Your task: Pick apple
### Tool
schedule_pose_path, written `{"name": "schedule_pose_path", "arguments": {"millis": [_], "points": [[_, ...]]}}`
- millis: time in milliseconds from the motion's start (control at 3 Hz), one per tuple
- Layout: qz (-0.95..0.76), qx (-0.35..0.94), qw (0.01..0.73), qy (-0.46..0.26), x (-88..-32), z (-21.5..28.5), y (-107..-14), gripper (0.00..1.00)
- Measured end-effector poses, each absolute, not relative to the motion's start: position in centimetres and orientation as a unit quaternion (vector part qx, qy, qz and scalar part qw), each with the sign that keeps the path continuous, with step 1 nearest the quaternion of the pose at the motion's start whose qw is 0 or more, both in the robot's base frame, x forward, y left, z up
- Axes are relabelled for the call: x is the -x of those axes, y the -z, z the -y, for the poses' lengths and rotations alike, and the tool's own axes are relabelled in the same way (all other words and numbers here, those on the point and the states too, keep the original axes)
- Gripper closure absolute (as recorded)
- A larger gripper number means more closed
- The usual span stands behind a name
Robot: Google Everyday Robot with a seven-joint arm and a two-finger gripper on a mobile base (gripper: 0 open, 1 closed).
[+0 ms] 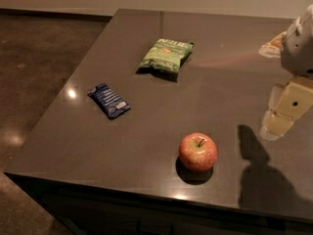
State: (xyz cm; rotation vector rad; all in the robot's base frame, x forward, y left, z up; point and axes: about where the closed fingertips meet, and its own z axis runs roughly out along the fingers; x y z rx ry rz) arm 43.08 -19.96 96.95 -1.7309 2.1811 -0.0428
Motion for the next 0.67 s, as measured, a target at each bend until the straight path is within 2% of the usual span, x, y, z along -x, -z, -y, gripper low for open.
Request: {"name": "schedule_pose_path", "arguments": {"millis": [667], "points": [[-0.740, 0.648, 0.178, -0.022, -42.2, 15.1, -93.3, 0.00]]}}
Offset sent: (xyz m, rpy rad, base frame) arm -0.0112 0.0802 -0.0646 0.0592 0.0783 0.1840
